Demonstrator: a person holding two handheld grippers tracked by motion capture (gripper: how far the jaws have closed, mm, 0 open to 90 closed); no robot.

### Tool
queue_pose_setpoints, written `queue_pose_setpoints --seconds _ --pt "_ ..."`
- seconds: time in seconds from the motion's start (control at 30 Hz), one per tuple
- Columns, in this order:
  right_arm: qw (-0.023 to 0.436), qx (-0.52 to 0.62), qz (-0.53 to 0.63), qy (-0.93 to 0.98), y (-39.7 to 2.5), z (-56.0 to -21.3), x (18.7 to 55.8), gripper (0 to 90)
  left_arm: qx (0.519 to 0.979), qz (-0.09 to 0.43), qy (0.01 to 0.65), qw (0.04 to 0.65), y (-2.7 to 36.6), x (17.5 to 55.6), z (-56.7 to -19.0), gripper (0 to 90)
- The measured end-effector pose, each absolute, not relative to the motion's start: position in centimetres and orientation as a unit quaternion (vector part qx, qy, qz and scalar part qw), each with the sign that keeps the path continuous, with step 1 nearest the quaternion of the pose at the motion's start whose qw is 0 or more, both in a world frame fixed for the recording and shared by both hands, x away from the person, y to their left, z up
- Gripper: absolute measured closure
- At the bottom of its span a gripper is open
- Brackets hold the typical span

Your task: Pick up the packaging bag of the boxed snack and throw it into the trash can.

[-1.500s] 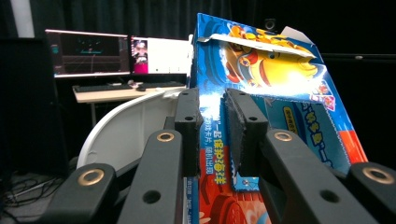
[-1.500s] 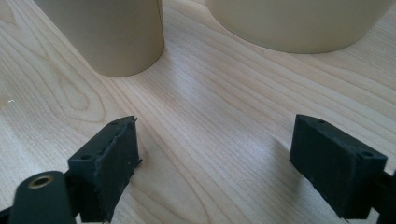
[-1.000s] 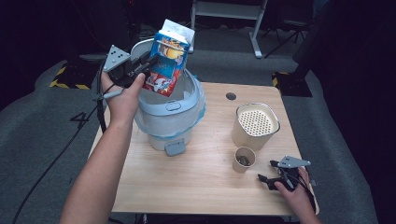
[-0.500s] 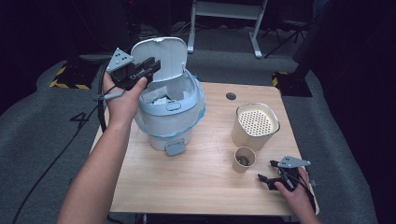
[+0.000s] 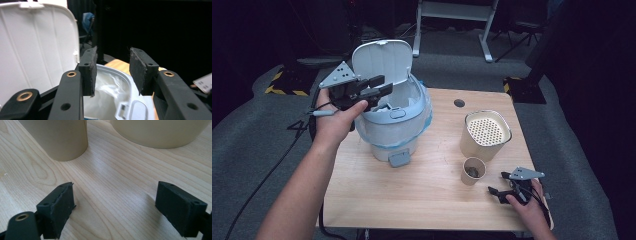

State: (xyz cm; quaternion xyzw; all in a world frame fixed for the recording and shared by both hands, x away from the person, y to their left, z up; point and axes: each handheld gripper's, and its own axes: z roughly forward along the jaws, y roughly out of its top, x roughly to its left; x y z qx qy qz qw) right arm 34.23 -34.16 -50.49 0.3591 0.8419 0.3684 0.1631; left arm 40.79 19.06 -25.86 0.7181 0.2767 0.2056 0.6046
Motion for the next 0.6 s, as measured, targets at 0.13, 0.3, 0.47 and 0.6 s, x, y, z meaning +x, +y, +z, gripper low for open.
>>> queue_pose_setpoints --seconds 0.13,0.3,0.47,0.6 --pt "0.163 0.359 0.368 0.842 -34.2 -50.5 34.2 15.4 0.731 0.193 0.263 0.6 19.4 40.0 -26.2 55.5" --pt "0.163 0.359 0.368 0.842 -34.2 -50.5 34.2 15.4 0.748 0.177 0.242 0.592 19.7 38.7 -27.1 52.6" --pt "0.163 0.359 0.368 0.842 -34.2 -50.5 34.2 15.4 0.76 0.164 0.232 0.585 19.8 37.6 -28.3 51.3" --pt "0.164 0.361 0.368 0.841 -34.1 -50.5 34.2 15.4 0.766 0.15 0.224 0.584 19.6 36.7 -29.5 50.8"
